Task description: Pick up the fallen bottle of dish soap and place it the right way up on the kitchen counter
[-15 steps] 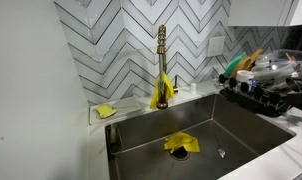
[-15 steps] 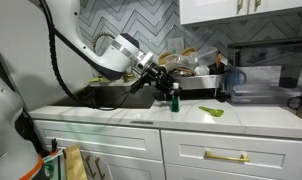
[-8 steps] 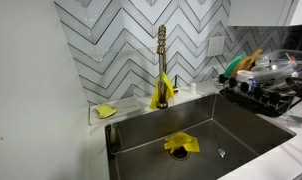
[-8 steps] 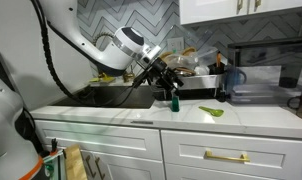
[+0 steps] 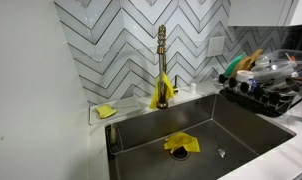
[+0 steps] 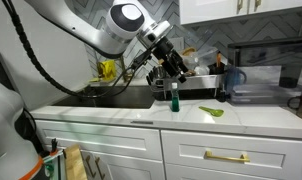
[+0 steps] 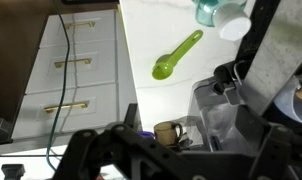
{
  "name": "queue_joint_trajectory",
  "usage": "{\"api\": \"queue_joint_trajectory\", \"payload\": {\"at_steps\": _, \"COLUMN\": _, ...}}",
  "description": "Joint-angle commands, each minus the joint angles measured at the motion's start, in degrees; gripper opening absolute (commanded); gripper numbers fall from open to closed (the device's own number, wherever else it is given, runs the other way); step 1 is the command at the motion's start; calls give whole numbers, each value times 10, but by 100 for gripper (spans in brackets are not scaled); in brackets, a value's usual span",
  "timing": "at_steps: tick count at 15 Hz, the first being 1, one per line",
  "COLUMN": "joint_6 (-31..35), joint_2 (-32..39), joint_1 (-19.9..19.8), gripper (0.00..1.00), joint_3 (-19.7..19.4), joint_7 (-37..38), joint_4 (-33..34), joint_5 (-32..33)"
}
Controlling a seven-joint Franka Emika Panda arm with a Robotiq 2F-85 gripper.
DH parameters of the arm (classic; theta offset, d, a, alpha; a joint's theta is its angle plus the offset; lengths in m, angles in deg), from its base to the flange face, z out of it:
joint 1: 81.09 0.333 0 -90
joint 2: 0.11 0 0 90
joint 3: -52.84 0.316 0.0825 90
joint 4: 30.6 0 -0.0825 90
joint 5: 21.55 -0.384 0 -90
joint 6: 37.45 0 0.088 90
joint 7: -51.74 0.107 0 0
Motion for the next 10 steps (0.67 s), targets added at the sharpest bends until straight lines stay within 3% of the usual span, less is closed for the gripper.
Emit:
{"api": "queue_joint_trajectory", "payload": {"at_steps": 1, "joint_6": -31, "joint_2": -45, "joint_1": 89, "gripper": 100, "joint_3": -100, "joint_7": -144, "joint_4": -9, "joint_5": -161}}
{"api": "queue_joint_trajectory", "payload": {"at_steps": 2, "joint_6": -38, "joint_2": -60, "joint_1": 133, "gripper": 100, "joint_3": -146, "joint_7": -185, "joint_4": -9, "joint_5": -210}}
{"api": "queue_joint_trajectory", "payload": {"at_steps": 6, "joint_6": -132, "joint_2": -94, "joint_1": 179, "gripper": 100, "joint_3": -209, "joint_7": -322, "joint_4": 25, "joint_5": -380}}
{"api": "queue_joint_trajectory", "payload": {"at_steps": 8, "joint_6": -201, "joint_2": -83, "joint_1": 97, "gripper": 100, "joint_3": -144, "joint_7": -393, "joint_4": 53, "joint_5": -483}}
{"api": "queue_joint_trajectory", "payload": {"at_steps": 10, "joint_6": -271, "joint_2": -75, "joint_1": 60, "gripper": 100, "joint_3": -123, "joint_7": -424, "joint_4": 80, "joint_5": -524}}
